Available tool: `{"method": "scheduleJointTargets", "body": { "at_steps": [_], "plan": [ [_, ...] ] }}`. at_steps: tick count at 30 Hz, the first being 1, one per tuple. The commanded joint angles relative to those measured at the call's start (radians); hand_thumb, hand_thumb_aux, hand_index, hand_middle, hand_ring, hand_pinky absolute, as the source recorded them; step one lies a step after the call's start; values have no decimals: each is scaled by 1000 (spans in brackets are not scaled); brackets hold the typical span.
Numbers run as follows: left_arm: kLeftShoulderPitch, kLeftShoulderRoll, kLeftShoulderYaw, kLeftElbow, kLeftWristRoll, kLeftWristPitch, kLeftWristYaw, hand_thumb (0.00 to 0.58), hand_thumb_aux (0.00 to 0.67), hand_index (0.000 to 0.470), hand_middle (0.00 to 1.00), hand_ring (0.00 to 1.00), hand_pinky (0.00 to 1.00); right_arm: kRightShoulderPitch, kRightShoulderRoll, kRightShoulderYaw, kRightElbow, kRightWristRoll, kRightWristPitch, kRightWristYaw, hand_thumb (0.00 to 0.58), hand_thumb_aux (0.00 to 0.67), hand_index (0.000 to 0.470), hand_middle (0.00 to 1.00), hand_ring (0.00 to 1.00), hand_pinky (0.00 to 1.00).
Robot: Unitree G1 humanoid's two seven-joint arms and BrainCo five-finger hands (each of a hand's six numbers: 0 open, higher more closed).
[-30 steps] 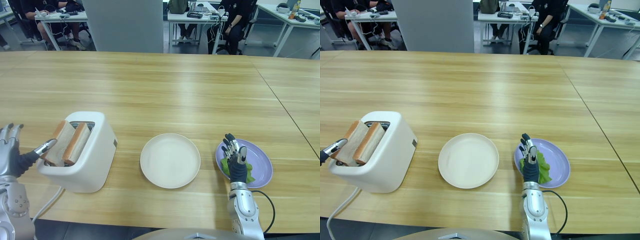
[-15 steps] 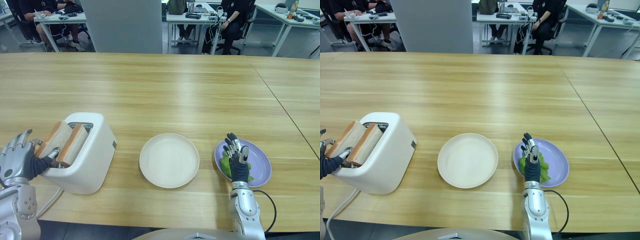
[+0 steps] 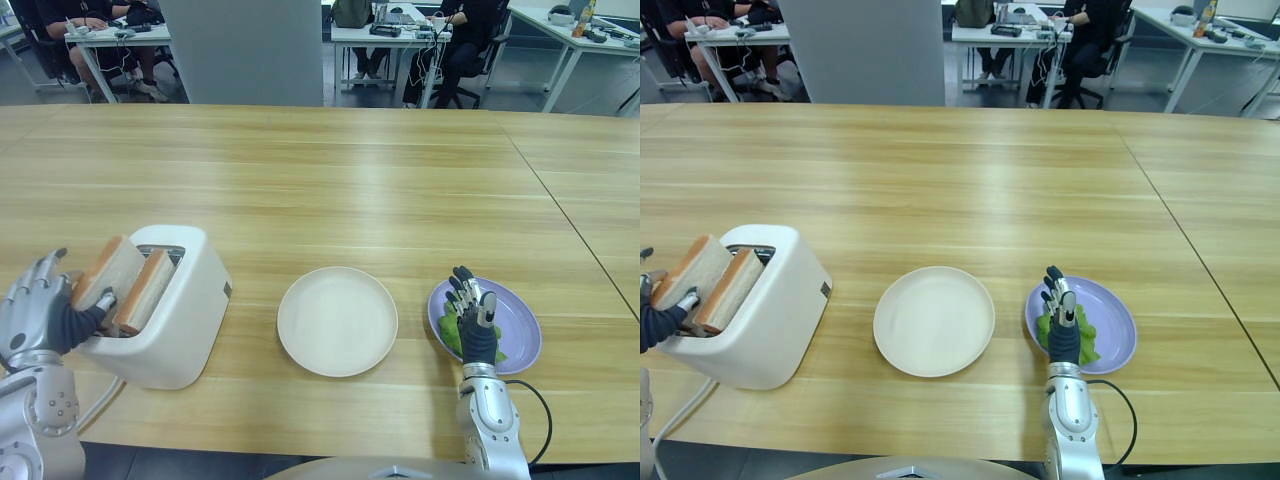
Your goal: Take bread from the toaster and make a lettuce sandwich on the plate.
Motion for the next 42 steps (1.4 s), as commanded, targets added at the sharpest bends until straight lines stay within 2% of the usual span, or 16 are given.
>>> {"method": "scheduleJointTargets", "body": {
  "at_steps": [1, 2, 3, 14, 22, 26, 36, 42],
  "plan": [
    [-38, -14, 39, -37, -59, 7, 5, 580, 670, 460, 196, 196, 196, -3, 3, 2, 14, -6, 9, 0, 0, 0, 0, 0, 0, 0],
    [-48, -20, 38, -38, -73, -5, 12, 580, 670, 460, 906, 906, 906, -5, 2, 3, 15, -6, 10, 0, 0, 0, 0, 0, 0, 0],
    [-58, -27, 38, -37, -88, -10, 16, 580, 670, 460, 992, 992, 992, -6, 2, 3, 15, -6, 10, 0, 0, 0, 0, 0, 0, 0],
    [-178, -64, 73, -27, -287, -26, 12, 580, 670, 460, 1000, 1000, 1000, -13, -1, 9, 18, -7, 12, 4, 0, 0, 0, 0, 0, 0],
    [-309, -47, 172, 0, -399, -26, 80, 580, 670, 460, 1000, 1000, 1000, -22, -2, 13, 22, -10, 14, 7, 0, 0, 0, 0, 0, 0],
    [-352, -46, 193, -29, -495, 2, 41, 580, 670, 460, 1000, 1000, 1000, -33, -4, 17, 23, -11, 16, 9, 0, 0, 0, 0, 0, 0],
    [-403, -121, -42, -89, -922, 197, -246, 580, 670, 460, 1000, 1000, 1000, -55, -5, 25, -2, -35, -3, 3, 0, 0, 0, 0, 0, 0],
    [-466, -110, -221, -17, -1044, 266, -383, 580, 670, 460, 1000, 1000, 1000, -60, -9, 35, -65, -70, -60, -4, 0, 0, 0, 0, 0, 0]
  ]
}}
